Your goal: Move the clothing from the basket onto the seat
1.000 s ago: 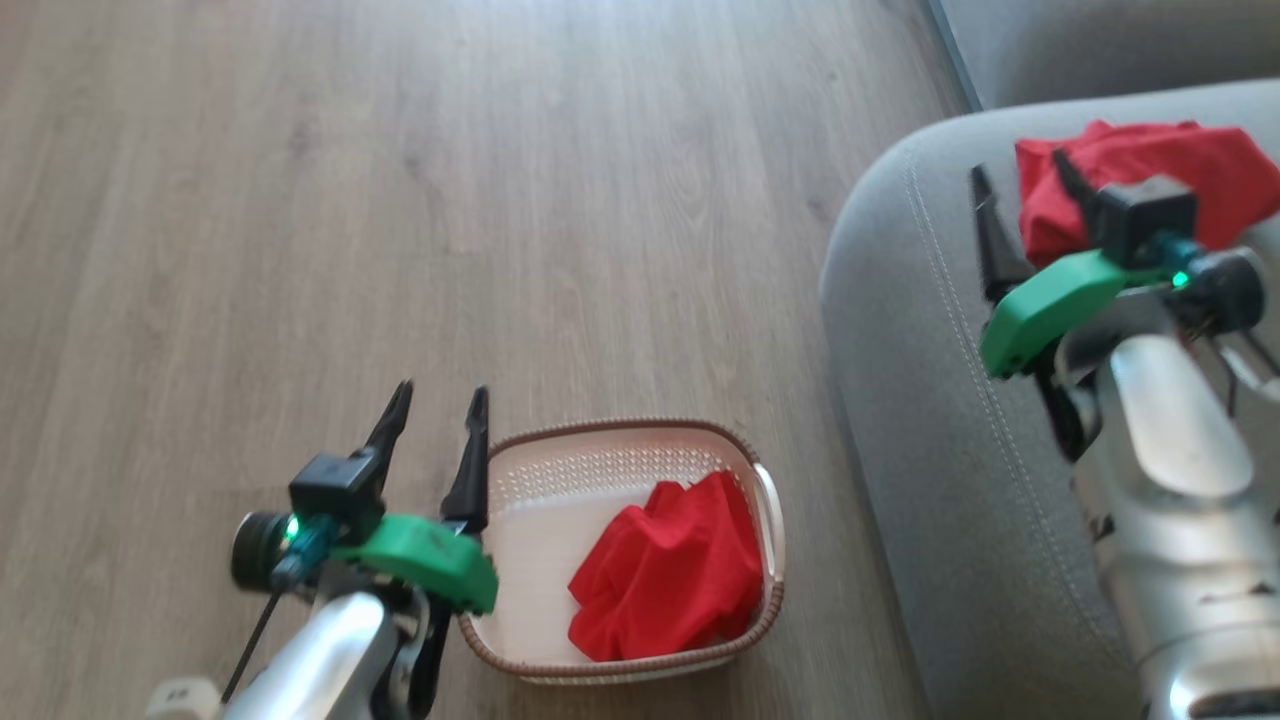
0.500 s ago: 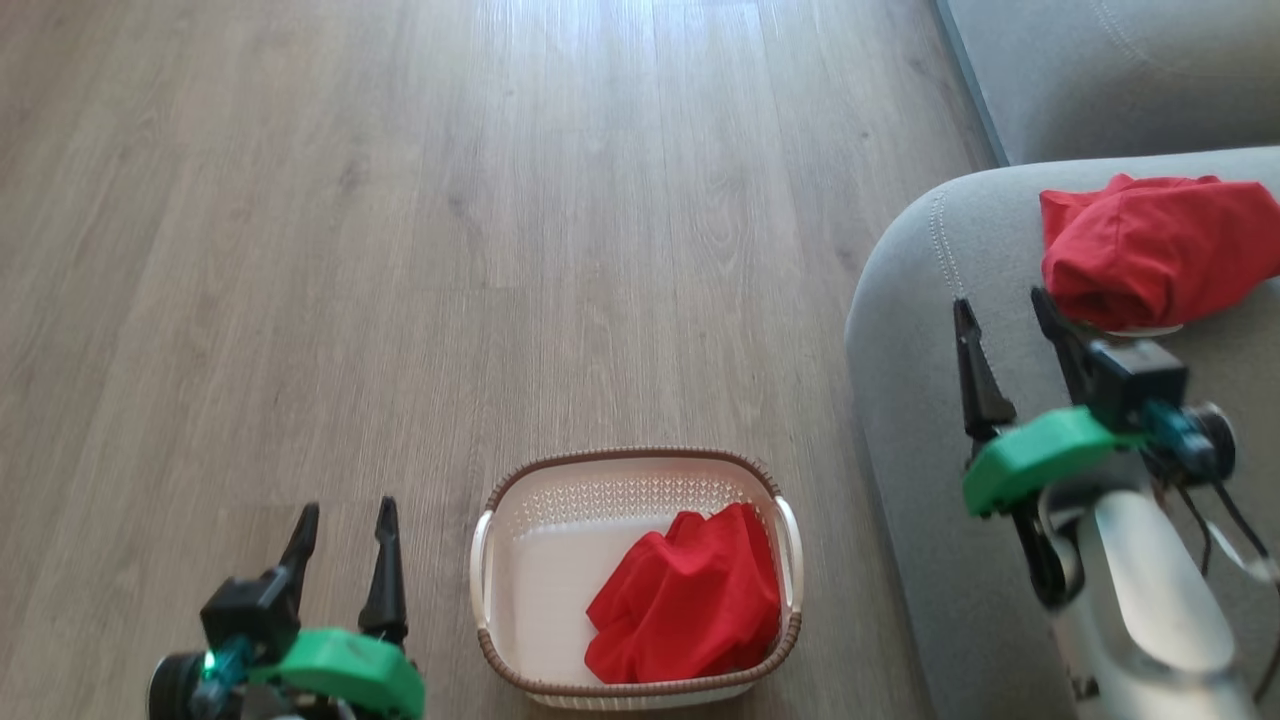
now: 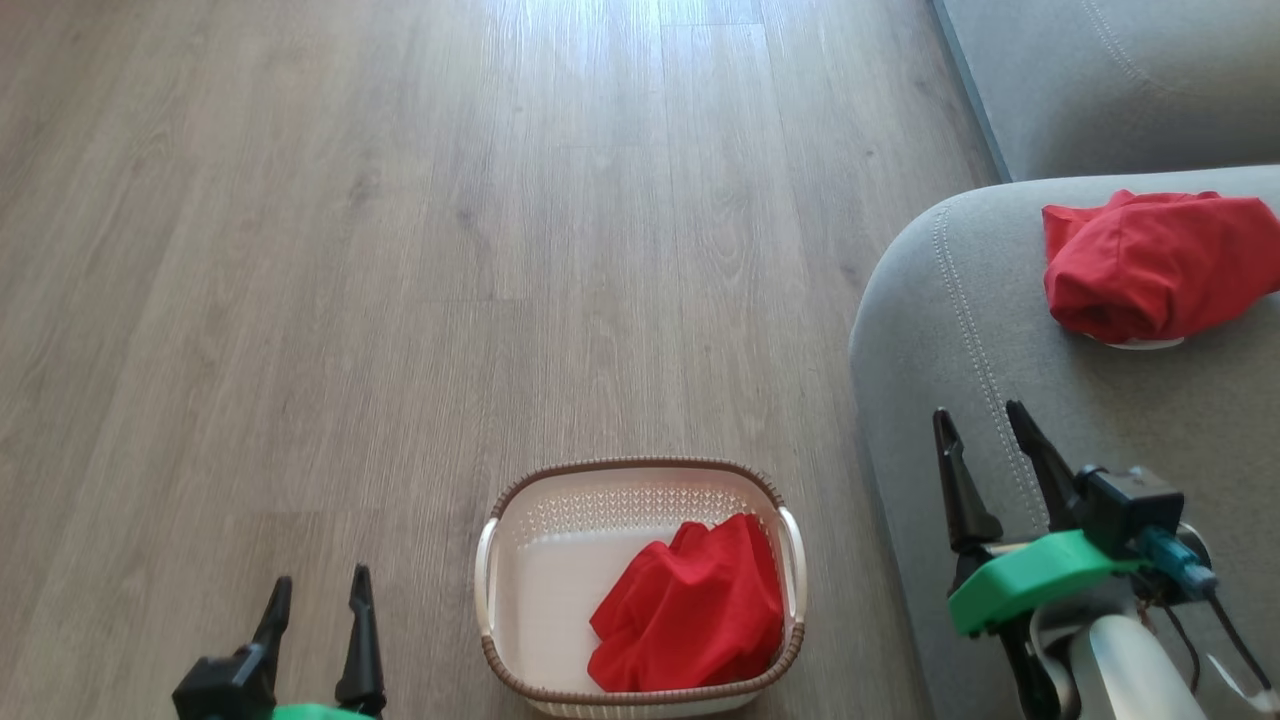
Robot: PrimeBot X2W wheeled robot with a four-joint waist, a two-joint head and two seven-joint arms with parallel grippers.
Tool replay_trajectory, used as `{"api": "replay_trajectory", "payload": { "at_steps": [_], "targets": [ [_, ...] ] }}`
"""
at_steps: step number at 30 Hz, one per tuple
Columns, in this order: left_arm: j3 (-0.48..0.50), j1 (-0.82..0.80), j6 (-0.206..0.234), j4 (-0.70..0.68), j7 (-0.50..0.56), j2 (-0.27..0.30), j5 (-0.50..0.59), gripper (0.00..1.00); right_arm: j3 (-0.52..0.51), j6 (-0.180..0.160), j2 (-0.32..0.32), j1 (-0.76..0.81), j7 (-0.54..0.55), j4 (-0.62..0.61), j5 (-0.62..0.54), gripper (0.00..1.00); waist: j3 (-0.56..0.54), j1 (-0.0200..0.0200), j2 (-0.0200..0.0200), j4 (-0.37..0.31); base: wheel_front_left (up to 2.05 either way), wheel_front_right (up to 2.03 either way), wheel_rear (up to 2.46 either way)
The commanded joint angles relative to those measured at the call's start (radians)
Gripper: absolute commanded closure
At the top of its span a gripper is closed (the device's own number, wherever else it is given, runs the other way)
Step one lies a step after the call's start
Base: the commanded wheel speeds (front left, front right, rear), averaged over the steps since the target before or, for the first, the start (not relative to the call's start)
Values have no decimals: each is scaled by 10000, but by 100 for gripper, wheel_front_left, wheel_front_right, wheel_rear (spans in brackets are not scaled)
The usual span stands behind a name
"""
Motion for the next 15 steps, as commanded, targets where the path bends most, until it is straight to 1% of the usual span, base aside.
{"api": "replay_trajectory", "payload": {
  "at_steps": [1, 15],
  "targets": [
    [581, -123, -40, -372, -123, 142, 137, 0, 326, -4, 74, -94, -59, -506, 119, 0, -8, 0, -1, -5, 0, 0, 0],
    [1125, 286, -321, -361, -123, -146, 547, 0, 498, -4, 75, 506, 99, -882, 311, 0, -44, 0, -1, -77, 0, 0, 0]
  ]
}}
